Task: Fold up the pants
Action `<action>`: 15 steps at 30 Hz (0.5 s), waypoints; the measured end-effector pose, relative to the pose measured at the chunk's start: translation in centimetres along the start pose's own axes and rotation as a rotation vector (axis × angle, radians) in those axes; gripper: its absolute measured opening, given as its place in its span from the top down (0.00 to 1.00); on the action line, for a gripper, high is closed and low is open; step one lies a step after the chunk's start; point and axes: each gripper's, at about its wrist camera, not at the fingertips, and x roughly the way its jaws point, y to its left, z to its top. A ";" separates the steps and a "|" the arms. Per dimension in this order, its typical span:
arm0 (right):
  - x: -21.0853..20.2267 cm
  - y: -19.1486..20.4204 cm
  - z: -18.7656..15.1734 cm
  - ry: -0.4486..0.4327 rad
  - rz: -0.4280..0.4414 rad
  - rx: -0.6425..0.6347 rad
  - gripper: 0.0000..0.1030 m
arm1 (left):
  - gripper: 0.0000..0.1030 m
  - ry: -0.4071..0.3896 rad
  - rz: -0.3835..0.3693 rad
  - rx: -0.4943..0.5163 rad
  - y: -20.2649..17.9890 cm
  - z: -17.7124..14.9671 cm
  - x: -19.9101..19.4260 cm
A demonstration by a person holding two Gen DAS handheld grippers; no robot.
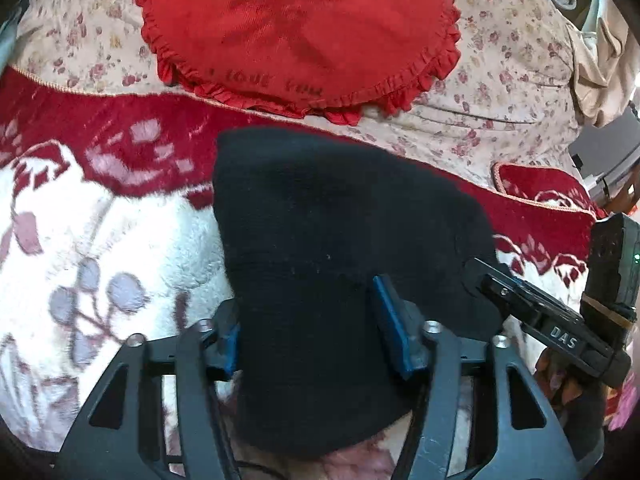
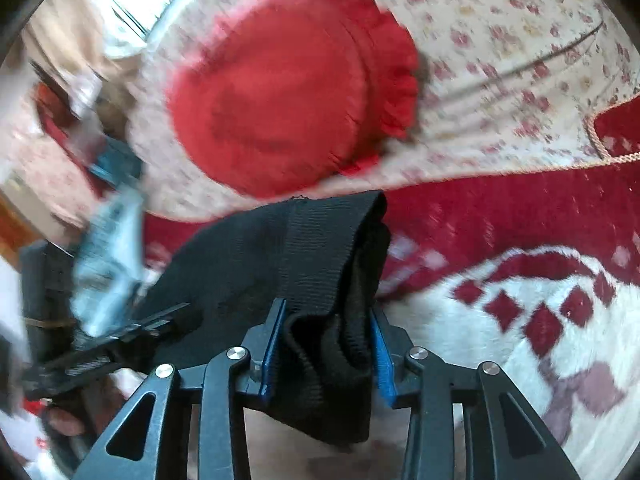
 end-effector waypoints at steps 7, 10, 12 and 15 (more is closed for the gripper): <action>-3.8 1.2 0.2 -0.066 -0.083 -0.085 0.58 | 0.36 -0.026 0.050 0.013 0.2 -0.1 -1.7; -5.5 3.2 0.2 -0.106 -0.066 -0.139 0.58 | 0.36 -0.062 0.087 0.020 0.2 -0.7 -3.1; -5.7 4.6 -0.1 -0.103 -0.063 -0.175 0.59 | 0.36 -0.074 0.103 0.024 0.2 -1.3 -3.6; -3.9 6.1 -0.9 -0.072 -0.105 -0.234 0.60 | 0.36 -0.079 0.133 0.041 0.1 -2.2 -3.2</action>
